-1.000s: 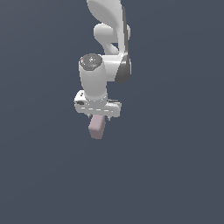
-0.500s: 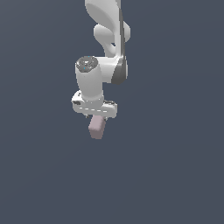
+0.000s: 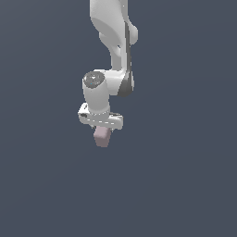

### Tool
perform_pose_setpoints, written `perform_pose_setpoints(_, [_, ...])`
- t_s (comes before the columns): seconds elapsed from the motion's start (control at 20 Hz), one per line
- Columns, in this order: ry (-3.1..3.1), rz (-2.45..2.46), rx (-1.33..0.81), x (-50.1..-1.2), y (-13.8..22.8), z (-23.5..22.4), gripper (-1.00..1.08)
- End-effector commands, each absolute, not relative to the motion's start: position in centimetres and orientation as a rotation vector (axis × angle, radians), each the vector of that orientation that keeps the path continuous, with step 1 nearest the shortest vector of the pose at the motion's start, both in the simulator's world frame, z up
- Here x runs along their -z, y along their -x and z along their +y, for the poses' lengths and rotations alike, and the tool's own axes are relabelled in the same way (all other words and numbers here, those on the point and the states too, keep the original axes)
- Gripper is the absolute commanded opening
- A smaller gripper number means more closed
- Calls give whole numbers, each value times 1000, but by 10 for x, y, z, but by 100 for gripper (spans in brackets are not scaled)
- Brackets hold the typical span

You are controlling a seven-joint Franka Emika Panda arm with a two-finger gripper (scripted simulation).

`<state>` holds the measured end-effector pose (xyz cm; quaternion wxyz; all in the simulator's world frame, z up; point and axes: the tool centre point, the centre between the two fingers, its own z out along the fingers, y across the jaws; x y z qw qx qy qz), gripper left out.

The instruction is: Pick up the object and move it to a goal position.

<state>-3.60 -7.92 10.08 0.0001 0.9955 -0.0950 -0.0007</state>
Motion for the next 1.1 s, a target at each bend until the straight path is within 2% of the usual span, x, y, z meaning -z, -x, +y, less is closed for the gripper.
perform_pose_setpoints(0.0, [-3127, -299, 0, -95, 35, -79, 100])
perform_pose_setpoints(0.1, [-3127, -300, 0, -95, 35, -80, 100])
perform_pose_setpoints(0.15, [-3127, -300, 0, -95, 35, -80, -100])
perform_pose_setpoints(0.75, [-3127, -300, 0, -96, 35, -80, -100])
perform_pose_setpoints(1.05, [-3127, -300, 0, -115, 34, -82, -100])
